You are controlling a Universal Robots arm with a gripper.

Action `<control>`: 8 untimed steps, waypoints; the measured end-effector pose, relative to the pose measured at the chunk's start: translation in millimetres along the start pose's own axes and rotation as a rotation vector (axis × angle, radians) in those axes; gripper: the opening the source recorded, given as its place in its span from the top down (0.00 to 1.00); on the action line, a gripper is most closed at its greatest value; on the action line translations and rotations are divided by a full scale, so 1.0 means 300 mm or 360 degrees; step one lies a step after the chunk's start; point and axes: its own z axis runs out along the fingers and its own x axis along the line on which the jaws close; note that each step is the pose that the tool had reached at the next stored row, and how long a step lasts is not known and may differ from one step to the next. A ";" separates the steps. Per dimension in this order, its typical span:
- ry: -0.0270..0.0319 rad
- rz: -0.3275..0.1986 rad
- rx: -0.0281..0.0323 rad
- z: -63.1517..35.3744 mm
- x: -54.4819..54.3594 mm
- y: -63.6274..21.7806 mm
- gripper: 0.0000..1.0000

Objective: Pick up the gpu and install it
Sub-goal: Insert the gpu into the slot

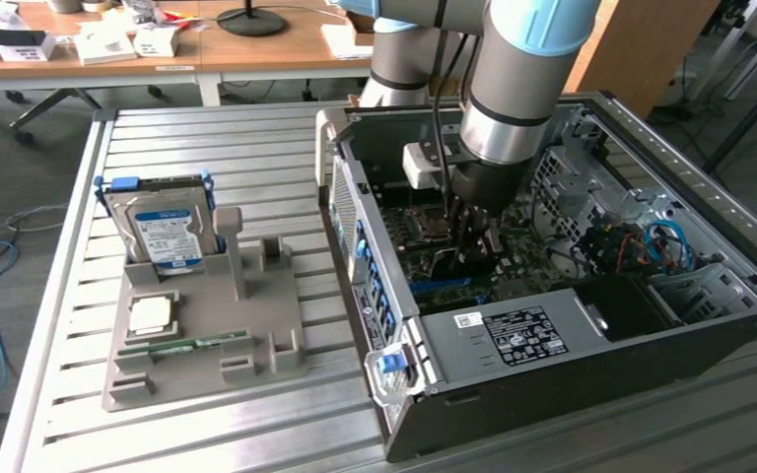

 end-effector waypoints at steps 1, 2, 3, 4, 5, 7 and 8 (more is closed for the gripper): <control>-0.00003 0.0000 0.00001 0.001 0.000 0.001 0.74; -0.00001 0.0000 0.00000 0.002 0.000 0.001 0.74; 0.00000 0.0000 -0.00001 0.002 0.000 0.001 0.74; 0.00001 0.0000 -0.00002 0.002 0.000 0.001 0.74; -0.00001 0.0000 0.00000 0.003 0.000 0.001 0.74; -0.00002 0.0000 0.00002 0.003 0.000 0.002 0.74; -0.00002 0.0001 0.00002 0.004 0.000 0.002 0.74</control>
